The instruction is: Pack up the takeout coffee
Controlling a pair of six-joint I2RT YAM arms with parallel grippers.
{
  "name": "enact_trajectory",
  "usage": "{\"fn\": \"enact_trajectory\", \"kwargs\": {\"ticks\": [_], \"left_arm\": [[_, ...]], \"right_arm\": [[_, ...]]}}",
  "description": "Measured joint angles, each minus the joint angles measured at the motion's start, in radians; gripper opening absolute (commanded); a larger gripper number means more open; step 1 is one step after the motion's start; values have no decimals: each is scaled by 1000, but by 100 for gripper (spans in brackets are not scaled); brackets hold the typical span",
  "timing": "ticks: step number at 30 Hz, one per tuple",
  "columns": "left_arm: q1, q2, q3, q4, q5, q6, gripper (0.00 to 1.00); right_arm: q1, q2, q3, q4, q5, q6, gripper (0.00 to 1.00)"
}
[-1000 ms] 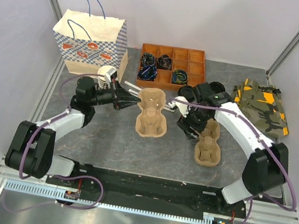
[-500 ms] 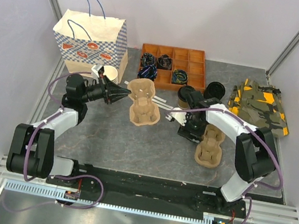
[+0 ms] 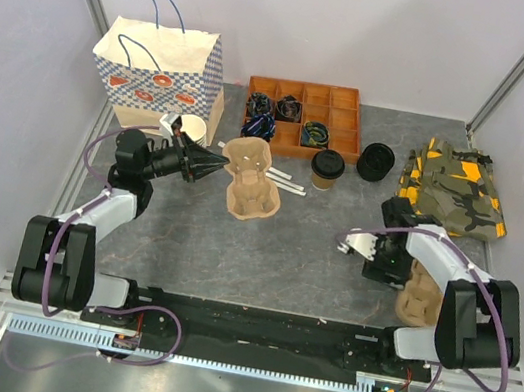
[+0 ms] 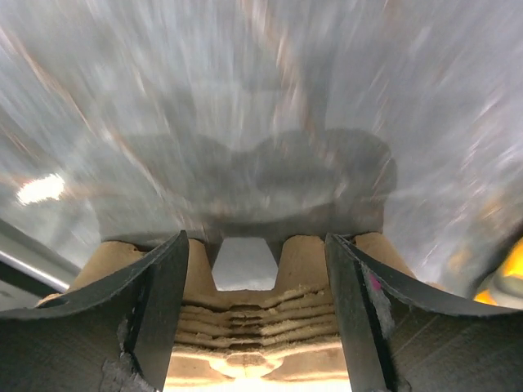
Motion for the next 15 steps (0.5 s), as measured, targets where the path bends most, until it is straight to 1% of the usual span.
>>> {"fn": "enact_trajectory", "kwargs": {"ticks": [3, 6, 11, 15], "left_arm": [[0, 4, 0, -3, 0, 6, 2], [0, 5, 0, -7, 0, 17, 2], [0, 7, 0, -24, 1, 31, 2], [-1, 13, 0, -26, 1, 45, 2]], "right_arm": [[-104, -12, -37, 8, 38, -123, 75], [-184, 5, -39, 22, 54, -209, 76], [-331, 90, 10, 58, 79, -346, 75], [-412, 101, 58, 63, 92, -416, 77]]}}
